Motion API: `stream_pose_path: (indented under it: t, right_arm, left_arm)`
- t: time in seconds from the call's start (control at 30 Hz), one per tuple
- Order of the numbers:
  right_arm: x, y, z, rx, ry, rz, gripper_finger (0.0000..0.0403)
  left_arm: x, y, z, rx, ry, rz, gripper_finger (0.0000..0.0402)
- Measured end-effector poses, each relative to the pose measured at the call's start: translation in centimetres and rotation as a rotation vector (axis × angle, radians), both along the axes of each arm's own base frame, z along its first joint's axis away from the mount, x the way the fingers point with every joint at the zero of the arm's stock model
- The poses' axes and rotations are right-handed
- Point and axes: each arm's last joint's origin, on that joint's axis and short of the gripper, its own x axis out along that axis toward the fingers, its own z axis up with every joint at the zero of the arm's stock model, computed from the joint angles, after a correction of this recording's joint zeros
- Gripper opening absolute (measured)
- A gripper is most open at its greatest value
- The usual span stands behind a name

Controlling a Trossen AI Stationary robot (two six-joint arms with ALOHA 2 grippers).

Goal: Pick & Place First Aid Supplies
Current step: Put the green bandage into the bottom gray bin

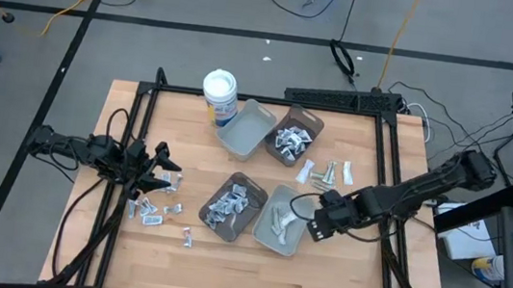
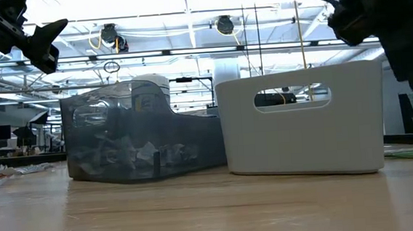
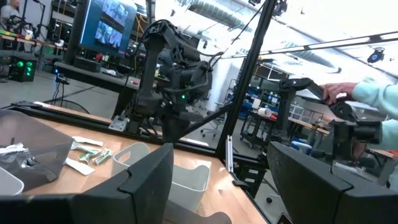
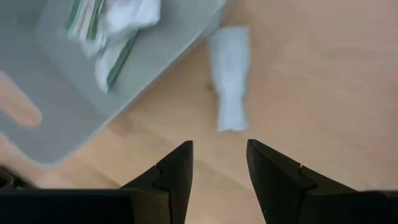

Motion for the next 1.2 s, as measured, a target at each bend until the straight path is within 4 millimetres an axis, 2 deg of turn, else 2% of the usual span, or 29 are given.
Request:
stream_pose_path:
  t: [0.47, 0.8, 0.9, 1.03, 1.2]
  right_arm:
    - [1.3, 0.9, -5.4, -0.055, 0.091, 0.108, 0.0143]
    - [1.9, 1.1, -7.6, -0.069, 0.101, 0.144, 0.0143]
    - [1.9, 1.1, -7.6, -0.069, 0.101, 0.143, 0.014]
    - [1.9, 1.1, -7.7, -0.065, 0.099, 0.14, 0.0105]
    - [1.9, 1.1, -7.5, -0.046, 0.101, 0.091, 0.0017]
  left_arm:
    - [0.0, 0.0, 0.0, 0.0, 0.0, 0.0, 0.0267]
    - [0.0, 0.0, 0.0, 0.0, 0.0, 0.0, 0.0267]
    - [0.0, 0.0, 0.0, 0.0, 0.0, 0.0, 0.0267]
    - [0.0, 0.0, 0.0, 0.0, 0.0, 0.0, 0.0267]
    - [0.0, 0.0, 0.0, 0.0, 0.0, 0.0, 0.0267]
